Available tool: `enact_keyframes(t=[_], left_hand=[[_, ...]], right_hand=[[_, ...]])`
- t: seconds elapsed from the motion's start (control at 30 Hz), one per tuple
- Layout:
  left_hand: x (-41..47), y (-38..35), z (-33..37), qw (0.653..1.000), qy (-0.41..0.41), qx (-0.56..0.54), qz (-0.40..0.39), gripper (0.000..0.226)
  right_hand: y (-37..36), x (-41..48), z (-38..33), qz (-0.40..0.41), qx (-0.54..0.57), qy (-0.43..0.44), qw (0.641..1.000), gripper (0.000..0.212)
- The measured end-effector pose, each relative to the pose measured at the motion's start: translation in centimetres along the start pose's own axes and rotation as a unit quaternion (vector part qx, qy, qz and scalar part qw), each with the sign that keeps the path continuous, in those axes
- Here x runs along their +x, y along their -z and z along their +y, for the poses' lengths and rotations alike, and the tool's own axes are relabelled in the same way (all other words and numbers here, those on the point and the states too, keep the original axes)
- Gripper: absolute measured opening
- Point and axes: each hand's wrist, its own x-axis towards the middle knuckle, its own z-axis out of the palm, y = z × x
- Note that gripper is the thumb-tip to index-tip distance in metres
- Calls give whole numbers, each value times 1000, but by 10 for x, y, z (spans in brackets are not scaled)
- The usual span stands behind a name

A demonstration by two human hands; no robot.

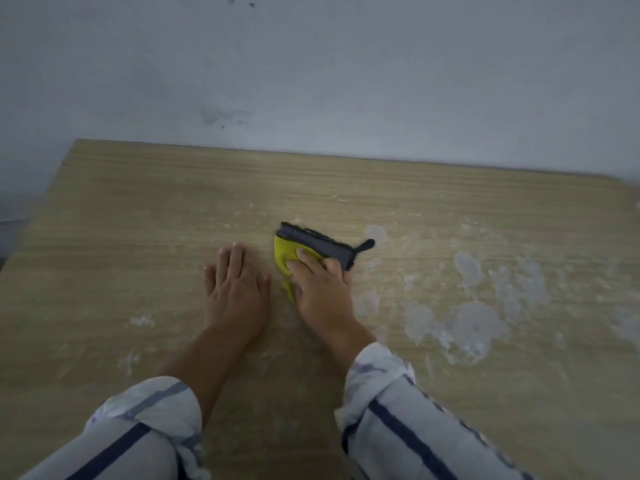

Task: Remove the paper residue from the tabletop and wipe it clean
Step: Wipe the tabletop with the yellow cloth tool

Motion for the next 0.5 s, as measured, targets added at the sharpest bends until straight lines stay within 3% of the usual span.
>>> enact_keyframes(t=[0.1, 0.17, 0.23, 0.3, 0.37, 0.43, 0.5], left_hand=[[-4, -8, 22, 1000, -23, 10, 4, 59], [-7, -15, 43, 999, -40, 13, -3, 59], [-10, -23, 69, 999, -53, 9, -6, 59], [-13, -33, 99, 998, -68, 10, -9, 59], [-17, -45, 132, 996, -86, 13, -17, 59], [-18, -55, 165, 995, -97, 10, -26, 58], [-16, -63, 193, 995, -99, 4, -31, 56]], right_hand=[[34, -15, 63, 67, -44, -33, 996, 32], [59, -24, 126, 96, -77, -145, 982, 27], [84, -36, 197, 110, -79, -308, 942, 30], [101, -35, 235, 124, -39, -410, 903, 37], [102, -24, 225, 121, -29, -371, 920, 28], [87, -26, 190, 102, -29, -203, 973, 25], [74, -44, 173, 7, -10, -74, 997, 37]])
